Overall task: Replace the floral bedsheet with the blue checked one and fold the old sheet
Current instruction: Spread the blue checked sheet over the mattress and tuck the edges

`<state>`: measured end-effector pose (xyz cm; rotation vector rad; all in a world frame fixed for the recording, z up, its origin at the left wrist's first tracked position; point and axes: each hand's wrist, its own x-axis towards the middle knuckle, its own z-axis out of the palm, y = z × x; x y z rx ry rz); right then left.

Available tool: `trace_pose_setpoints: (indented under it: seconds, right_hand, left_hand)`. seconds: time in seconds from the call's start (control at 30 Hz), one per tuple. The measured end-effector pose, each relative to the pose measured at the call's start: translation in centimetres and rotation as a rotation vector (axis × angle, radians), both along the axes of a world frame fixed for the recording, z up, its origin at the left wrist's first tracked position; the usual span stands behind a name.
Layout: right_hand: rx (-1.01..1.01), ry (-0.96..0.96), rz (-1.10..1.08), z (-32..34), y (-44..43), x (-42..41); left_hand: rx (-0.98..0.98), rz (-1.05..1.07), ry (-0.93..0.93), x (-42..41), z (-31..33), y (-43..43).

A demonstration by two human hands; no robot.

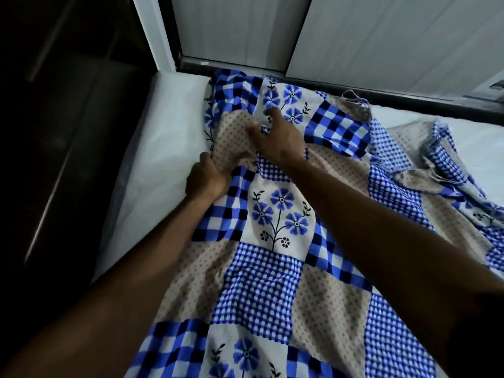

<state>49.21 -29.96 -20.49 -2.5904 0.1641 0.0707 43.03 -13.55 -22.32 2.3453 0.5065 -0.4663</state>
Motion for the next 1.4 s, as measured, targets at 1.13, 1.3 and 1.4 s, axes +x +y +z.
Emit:
trace_pose_setpoints:
  seconds: [1.13,1.3,1.4]
  right_hand:
    - [-0.066,0.006,0.181,-1.5,4.3,0.3]
    - [0.01,0.018,0.217,-1.9,4.9,-1.9]
    - [0.166,-0.062,0.326,-2.0,5.9,-4.8]
  left_hand:
    - [-0.114,0.211,-0.145,-7.4,0.0,10.4]
    - [0.112,0.089,-0.53,-8.3,2.2,13.0]
    - [0.475,-0.005,-0.708,-8.4,4.5,12.9]
